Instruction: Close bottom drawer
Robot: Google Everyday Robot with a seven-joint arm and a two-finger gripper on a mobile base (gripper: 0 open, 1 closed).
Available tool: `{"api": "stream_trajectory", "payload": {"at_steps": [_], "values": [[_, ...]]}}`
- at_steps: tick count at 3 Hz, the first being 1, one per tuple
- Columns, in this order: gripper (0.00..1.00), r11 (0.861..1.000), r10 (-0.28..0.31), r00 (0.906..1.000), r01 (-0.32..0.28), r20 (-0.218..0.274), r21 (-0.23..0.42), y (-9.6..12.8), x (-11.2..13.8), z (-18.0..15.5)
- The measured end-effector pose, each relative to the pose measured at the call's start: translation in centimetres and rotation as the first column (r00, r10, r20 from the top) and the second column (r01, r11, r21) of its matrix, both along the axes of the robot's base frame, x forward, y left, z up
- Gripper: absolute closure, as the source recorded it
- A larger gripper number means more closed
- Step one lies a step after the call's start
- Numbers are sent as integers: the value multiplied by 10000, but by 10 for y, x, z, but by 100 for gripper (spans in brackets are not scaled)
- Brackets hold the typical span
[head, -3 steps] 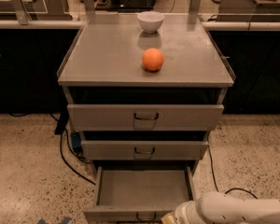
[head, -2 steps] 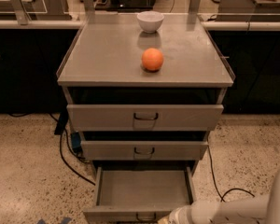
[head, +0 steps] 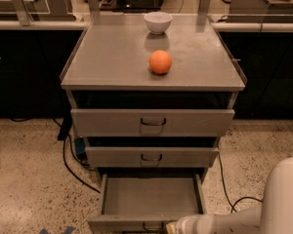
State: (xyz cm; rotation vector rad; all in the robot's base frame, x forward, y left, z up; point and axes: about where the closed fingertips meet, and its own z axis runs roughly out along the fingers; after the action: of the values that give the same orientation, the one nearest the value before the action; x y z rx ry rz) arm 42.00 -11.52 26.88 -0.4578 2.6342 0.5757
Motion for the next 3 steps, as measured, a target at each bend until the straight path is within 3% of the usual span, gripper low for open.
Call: {"api": "stream_trajectory", "payload": {"at_steps": [1,2,3], "values": [[100,10000,1,10000,-1,-2,0,0,0,0],[100,9999,99,9985,-98,-540,33,-6,4,-16],[100,9959,-894,9734,903,-2110,-56,-24,26,-68]]}}
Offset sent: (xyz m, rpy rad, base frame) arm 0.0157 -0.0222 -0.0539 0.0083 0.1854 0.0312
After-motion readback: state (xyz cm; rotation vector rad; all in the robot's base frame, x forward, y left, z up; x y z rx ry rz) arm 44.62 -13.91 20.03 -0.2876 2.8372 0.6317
